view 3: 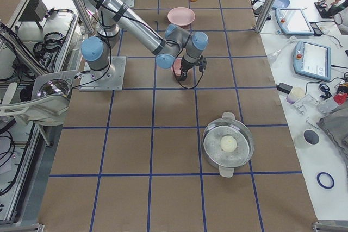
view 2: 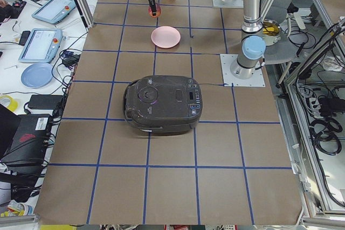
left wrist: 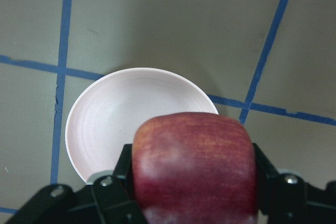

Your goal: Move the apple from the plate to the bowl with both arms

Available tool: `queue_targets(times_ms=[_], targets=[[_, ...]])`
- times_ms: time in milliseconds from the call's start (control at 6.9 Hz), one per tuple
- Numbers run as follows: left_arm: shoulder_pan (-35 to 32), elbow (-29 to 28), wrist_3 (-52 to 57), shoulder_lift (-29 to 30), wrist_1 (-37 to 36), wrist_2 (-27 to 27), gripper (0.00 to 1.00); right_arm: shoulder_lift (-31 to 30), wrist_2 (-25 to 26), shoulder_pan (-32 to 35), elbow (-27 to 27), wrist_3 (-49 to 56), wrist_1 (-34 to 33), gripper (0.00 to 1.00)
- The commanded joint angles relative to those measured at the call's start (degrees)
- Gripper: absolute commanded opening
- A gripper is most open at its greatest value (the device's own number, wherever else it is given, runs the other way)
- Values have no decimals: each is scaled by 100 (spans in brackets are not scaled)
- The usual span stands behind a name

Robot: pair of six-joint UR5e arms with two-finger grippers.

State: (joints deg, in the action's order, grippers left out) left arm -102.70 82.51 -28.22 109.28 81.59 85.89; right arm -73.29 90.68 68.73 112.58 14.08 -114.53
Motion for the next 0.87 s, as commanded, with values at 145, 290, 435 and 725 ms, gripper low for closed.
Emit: queue_targets(times_ms=[145, 290, 435, 725], targets=[[-4, -60, -227, -4, 103, -46, 10, -1, -320, 0, -17, -89, 45, 0], [-4, -34, -236, 23, 103, -38, 5, -53, -383, 0, -43, -98, 71, 0], [-4, -34, -254, 23, 103, -64, 4, -193, -619, 96, -287, -438, 141, 0], [-22, -25, -612, 84, 86, -82, 4, -370, -1215, 1022, -780, -722, 958, 0]])
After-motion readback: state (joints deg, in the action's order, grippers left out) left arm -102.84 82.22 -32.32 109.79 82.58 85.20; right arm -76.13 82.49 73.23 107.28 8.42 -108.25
